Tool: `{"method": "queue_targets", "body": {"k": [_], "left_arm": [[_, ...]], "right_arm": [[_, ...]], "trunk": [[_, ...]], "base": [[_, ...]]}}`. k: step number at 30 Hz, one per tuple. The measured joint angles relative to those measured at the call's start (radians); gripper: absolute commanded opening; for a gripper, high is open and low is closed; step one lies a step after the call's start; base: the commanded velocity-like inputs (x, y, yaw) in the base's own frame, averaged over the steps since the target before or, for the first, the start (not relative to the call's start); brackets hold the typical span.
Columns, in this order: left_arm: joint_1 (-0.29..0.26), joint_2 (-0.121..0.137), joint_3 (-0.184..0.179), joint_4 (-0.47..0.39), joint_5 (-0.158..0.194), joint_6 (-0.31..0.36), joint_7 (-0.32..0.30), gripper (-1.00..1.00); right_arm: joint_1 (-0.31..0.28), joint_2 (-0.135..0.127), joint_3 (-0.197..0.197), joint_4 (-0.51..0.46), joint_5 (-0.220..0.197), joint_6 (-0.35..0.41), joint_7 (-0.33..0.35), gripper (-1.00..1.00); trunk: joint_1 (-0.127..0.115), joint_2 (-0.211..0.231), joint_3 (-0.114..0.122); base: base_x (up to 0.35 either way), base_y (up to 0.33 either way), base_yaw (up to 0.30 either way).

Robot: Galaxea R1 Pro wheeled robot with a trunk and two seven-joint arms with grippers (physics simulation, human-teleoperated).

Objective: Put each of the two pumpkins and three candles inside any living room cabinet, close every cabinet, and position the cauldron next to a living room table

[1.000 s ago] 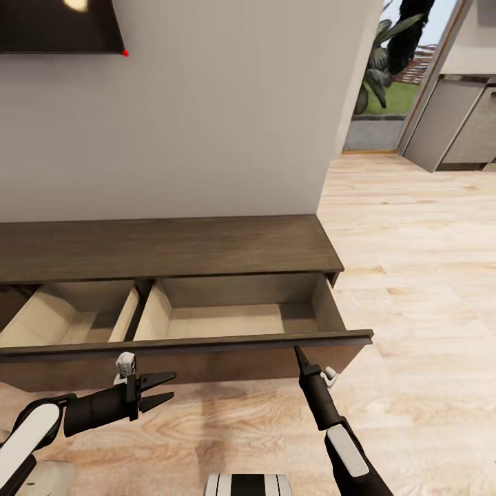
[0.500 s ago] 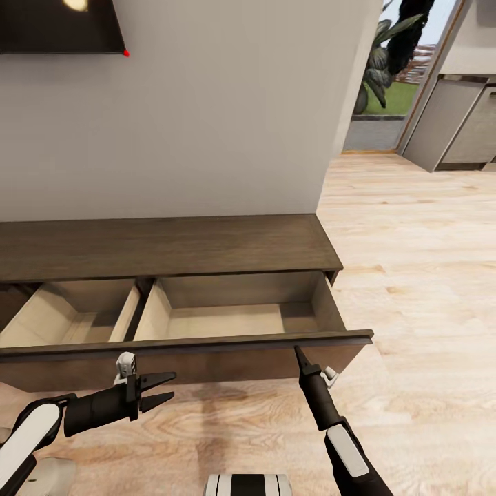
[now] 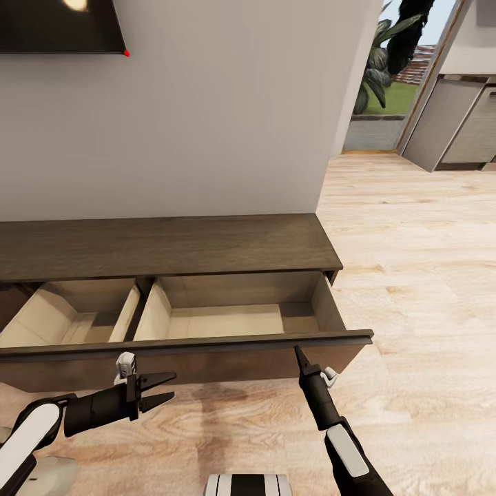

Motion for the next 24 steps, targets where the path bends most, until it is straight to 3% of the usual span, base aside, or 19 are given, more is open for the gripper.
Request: {"method": "queue_targets", "body": {"k": [8,9,10,24], "left_arm": [[0.000,-0.001,0.000,0.000,0.000,0.000,0.000,1.00],[0.000,0.000,0.000,0.000,0.000,0.000,0.000,1.00],[0.000,-0.001,0.000,0.000,0.000,0.000,0.000,1.00],[0.000,0.000,0.000,0.000,0.000,0.000,0.000,1.00]], "right_arm": [[0.000,0.000,0.000,0.000,0.000,0.000,0.000,-1.00],[0.000,0.000,0.000,0.000,0.000,0.000,0.000,1.00],[0.000,0.001,0.027,0.000,0.005,0.003,0.008,1.00],[0.000,0.008,0.028,-0.001,0.006,0.006,-0.034,1.00]], "trunk": [[0.000,0.000,0.000],[0.000,0.000,0.000],[0.000,0.000,0.000],[0.000,0.000,0.000]], "base": [[0.000,0.000,0.000],[0.000,0.000,0.000],[0.000,0.000,0.000],[-0.085,0.000,0.000]]}}
